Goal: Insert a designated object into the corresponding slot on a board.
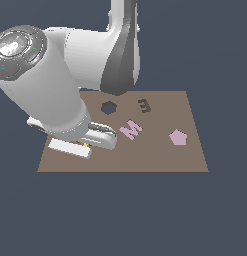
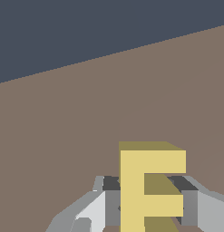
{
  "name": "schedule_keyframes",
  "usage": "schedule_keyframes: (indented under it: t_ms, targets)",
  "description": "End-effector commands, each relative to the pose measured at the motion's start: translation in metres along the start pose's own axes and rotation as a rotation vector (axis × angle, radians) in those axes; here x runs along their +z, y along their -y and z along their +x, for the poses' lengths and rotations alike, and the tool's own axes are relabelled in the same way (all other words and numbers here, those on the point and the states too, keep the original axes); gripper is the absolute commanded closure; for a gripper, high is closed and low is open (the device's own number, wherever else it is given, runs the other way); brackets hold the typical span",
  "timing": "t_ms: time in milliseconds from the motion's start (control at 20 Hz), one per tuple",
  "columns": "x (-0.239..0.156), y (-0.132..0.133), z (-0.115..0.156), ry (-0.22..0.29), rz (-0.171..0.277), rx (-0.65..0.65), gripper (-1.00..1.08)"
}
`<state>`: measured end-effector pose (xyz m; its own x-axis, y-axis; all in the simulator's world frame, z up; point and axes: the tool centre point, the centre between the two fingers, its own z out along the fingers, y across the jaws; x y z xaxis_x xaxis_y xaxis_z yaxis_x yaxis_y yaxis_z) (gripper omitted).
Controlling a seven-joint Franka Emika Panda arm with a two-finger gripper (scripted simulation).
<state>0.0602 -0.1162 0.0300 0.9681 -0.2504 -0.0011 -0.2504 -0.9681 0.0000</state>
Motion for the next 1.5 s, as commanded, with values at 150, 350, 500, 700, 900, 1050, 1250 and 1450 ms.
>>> schedule_keyframes:
  t_ms: [150,350,500,700,900,1050,1250,1450]
  targets:
    - [0.000,0.000,0.000,-0.001,0.000,0.000,1.08]
    - [0.000,0.000,0.000,-0.001,0.000,0.000,1.08]
    - [0.000,0.001,0.000,-0.001,0.000,-0.003,1.08]
    - [0.000,0.008,-0.005,-0.001,0.000,-0.020,1.08]
    - [-0.001,0.020,-0.015,-0.001,0.000,-0.055,1.08]
    - [-0.002,0.034,-0.026,-0.001,0.001,-0.094,1.08]
    - [-0.003,0.056,-0.047,-0.001,0.001,-0.161,1.08]
    - [-0.005,0.083,-0.075,-0.001,0.001,-0.247,1.08]
